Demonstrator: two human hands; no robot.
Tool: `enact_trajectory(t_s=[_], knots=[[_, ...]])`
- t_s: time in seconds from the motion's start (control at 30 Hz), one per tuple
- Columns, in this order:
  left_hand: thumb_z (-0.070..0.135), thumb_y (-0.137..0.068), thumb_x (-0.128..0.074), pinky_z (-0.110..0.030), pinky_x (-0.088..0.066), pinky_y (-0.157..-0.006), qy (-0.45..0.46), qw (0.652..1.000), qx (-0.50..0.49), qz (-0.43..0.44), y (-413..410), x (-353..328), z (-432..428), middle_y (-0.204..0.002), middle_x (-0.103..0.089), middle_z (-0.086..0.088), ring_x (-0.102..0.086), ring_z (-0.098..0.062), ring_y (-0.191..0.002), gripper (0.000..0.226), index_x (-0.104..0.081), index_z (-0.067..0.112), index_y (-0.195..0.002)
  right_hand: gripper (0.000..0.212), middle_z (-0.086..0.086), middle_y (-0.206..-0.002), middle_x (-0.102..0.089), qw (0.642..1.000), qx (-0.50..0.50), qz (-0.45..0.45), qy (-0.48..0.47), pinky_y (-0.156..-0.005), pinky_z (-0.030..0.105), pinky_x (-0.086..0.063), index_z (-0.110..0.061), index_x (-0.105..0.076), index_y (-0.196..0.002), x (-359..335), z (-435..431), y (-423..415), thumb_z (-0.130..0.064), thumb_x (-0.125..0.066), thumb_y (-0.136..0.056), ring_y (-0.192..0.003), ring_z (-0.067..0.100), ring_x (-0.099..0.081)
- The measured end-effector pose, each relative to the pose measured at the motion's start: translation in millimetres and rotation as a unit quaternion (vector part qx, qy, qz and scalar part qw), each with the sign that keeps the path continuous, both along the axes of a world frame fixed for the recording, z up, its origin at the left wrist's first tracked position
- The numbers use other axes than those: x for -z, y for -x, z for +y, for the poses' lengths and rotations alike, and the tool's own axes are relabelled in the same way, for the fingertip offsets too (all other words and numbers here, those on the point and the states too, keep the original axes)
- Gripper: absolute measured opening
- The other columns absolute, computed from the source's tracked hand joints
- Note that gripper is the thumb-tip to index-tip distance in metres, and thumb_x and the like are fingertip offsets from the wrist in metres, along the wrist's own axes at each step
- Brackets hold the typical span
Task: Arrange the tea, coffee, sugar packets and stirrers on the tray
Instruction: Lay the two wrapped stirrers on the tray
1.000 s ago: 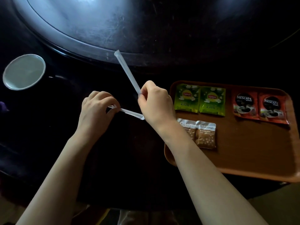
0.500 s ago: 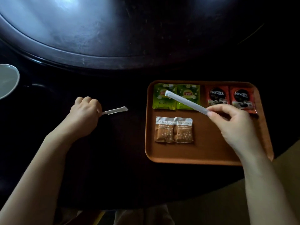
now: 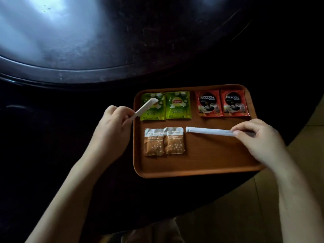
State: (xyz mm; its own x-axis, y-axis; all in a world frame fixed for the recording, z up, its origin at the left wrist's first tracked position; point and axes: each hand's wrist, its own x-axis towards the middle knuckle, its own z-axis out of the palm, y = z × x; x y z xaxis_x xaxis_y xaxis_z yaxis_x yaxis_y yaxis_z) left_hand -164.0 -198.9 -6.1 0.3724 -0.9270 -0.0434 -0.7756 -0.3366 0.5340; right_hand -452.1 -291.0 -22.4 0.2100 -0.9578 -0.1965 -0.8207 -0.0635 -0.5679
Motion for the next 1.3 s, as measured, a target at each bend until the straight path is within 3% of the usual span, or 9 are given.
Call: enact_trajectory(t_s=[0.13, 0.3, 0.43, 0.57, 0.73, 0.93, 1.03, 1.13, 1.3], knots=[[0.007, -0.093, -0.055, 0.004, -0.035, -0.068, 0.015, 0.999, 0.026, 0.022, 26, 2, -9, -0.097, -0.048, 0.003, -0.043, -0.006, -0.074, 0.021, -0.065, 0.01, -0.111, 0.009, 0.002, -0.092, -0.058, 0.997, -0.035, 0.065, 0.018, -0.078, 0.025, -0.038, -0.016, -0.068, -0.086, 5, -5, 4, -0.012, -0.06, -0.083, -0.093, 0.019, -0.052], [0.007, -0.092, -0.059, 0.0, -0.039, -0.065, 0.009, 0.999, 0.044, 0.03, 41, 1, -11, -0.095, -0.051, 0.005, -0.047, 0.003, -0.073, 0.019, -0.068, 0.011, -0.108, 0.009, -0.005, -0.086, -0.056, 0.993, -0.075, 0.084, 0.045, -0.089, 0.043, -0.044, -0.022, -0.064, -0.081, 6, -14, 3, -0.013, -0.062, -0.08, -0.091, 0.016, -0.051], [0.004, -0.089, -0.063, 0.006, -0.037, -0.068, 0.02, 0.997, 0.056, 0.05, 51, 0, -14, -0.084, -0.052, 0.007, -0.049, 0.005, -0.072, 0.017, -0.071, 0.007, -0.103, 0.011, -0.008, -0.083, -0.052, 0.99, -0.109, 0.068, 0.049, -0.086, 0.034, -0.041, -0.023, -0.062, -0.08, 7, -20, 5, -0.012, -0.061, -0.082, -0.087, 0.01, -0.046], [0.006, -0.088, -0.065, 0.004, -0.041, -0.065, 0.016, 0.995, 0.055, 0.084, 63, 0, -20, -0.081, -0.053, 0.019, -0.053, 0.004, -0.069, 0.014, -0.072, 0.01, -0.099, 0.009, -0.009, -0.085, -0.05, 0.984, -0.149, 0.078, 0.063, -0.087, 0.036, -0.042, -0.02, -0.063, -0.082, 9, -25, 7, -0.012, -0.06, -0.083, -0.09, 0.012, -0.047], [0.011, -0.091, -0.062, -0.001, -0.043, -0.055, 0.001, 0.988, 0.044, 0.146, 75, 0, -24, -0.078, -0.057, 0.014, -0.054, 0.012, -0.066, 0.015, -0.063, 0.026, -0.088, 0.011, 0.002, -0.089, -0.058, 0.977, -0.151, 0.07, 0.132, -0.082, 0.036, -0.043, -0.015, -0.063, -0.09, 13, -20, 6, -0.012, -0.064, -0.079, -0.091, 0.021, -0.052], [0.01, -0.093, -0.058, -0.002, -0.042, -0.051, -0.023, 0.984, 0.033, 0.173, 84, -1, -28, -0.072, -0.058, 0.013, -0.057, 0.001, -0.057, 0.037, -0.056, 0.043, -0.076, 0.019, 0.005, -0.084, -0.061, 0.969, -0.165, 0.02, 0.183, -0.077, 0.03, -0.043, -0.014, -0.068, -0.091, 33, 0, 0, -0.007, -0.07, -0.073, -0.083, 0.023, -0.055], [0.009, -0.093, -0.059, -0.002, -0.042, -0.047, -0.036, 0.983, 0.039, 0.176, 86, 1, -28, -0.07, -0.057, 0.013, -0.055, 0.007, -0.053, 0.027, -0.062, 0.035, -0.084, 0.014, 0.005, -0.082, -0.062, 0.971, -0.149, -0.015, 0.188, -0.078, 0.026, -0.041, -0.013, -0.069, -0.086, 37, -3, -1, -0.004, -0.067, -0.076, -0.083, 0.021, -0.055], [0.008, -0.092, -0.061, -0.002, -0.04, -0.046, -0.046, 0.985, 0.045, 0.161, 87, 2, -29, -0.07, -0.056, 0.014, -0.049, -0.001, -0.054, 0.017, -0.07, 0.02, -0.1, 0.013, 0.006, -0.082, -0.062, 0.972, -0.147, -0.029, 0.182, -0.079, 0.02, -0.038, -0.013, -0.069, -0.085, 40, -4, 0, -0.003, -0.067, -0.076, -0.083, 0.019, -0.054], [0.007, -0.09, -0.064, -0.002, -0.041, -0.05, -0.048, 0.985, 0.066, 0.151, 90, 4, -31, -0.068, -0.055, 0.017, -0.049, -0.001, -0.058, 0.017, -0.072, 0.015, -0.102, 0.013, 0.005, -0.084, -0.062, 0.972, -0.16, -0.031, 0.172, -0.08, 0.019, -0.038, -0.013, -0.07, -0.085, 39, -9, 3, -0.004, -0.066, -0.076, -0.086, 0.018, -0.054]])
